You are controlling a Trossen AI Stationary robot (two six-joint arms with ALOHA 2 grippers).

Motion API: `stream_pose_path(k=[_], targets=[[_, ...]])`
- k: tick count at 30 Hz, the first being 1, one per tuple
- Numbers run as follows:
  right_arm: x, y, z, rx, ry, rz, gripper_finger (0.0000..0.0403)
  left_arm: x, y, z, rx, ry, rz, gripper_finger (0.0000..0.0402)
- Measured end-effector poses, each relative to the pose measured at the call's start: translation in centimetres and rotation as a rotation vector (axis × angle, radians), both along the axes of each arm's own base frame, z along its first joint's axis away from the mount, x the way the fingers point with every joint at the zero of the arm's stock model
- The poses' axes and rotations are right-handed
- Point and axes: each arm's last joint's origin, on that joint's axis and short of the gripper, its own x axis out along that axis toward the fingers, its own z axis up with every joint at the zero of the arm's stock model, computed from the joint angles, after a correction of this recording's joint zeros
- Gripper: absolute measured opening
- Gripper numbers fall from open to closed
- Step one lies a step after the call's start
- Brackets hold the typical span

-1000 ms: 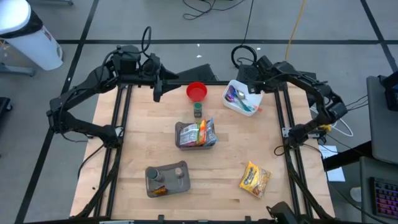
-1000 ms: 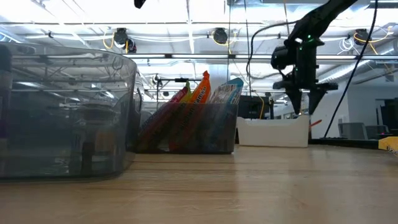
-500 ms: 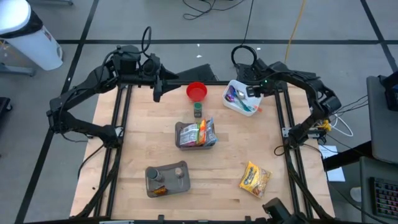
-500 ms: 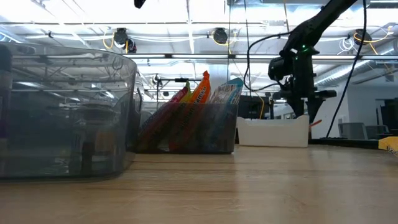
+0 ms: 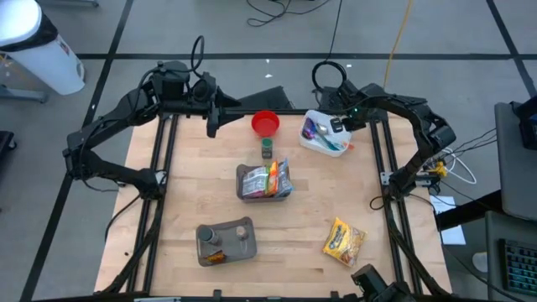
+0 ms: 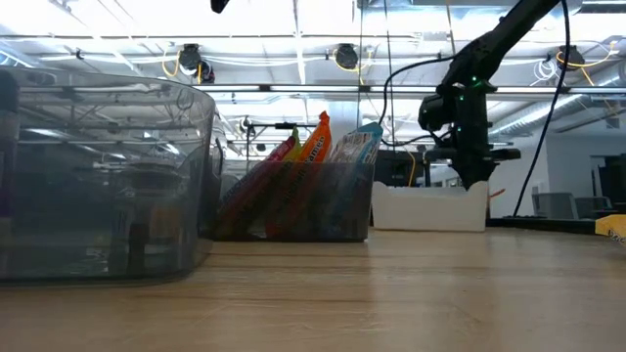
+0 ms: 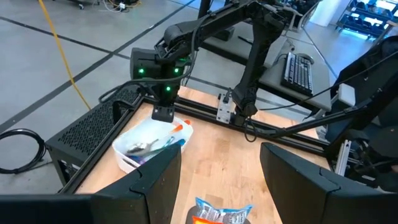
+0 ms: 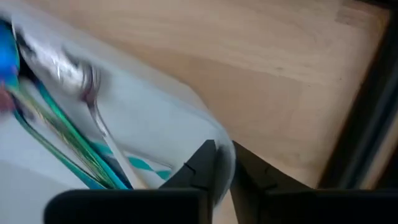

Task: Pick & Place Food Item
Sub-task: Adjust the white bin

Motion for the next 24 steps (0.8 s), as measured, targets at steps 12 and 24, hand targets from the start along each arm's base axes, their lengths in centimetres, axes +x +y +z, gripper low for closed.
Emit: stream_pose_path(k=[12, 24], targets=[[-0.05, -0.7, 0.05, -0.048, -0.028, 0.028, 0.0012, -0.01, 0.0, 0.01, -0.011, -0.001, 0.004, 0.023], [0.02, -0.81, 0.1, -0.06, -0.038, 0.04, 0.0027, -0.01, 0.0, 0.02, -0.018, -0.003, 0.006, 0.023]])
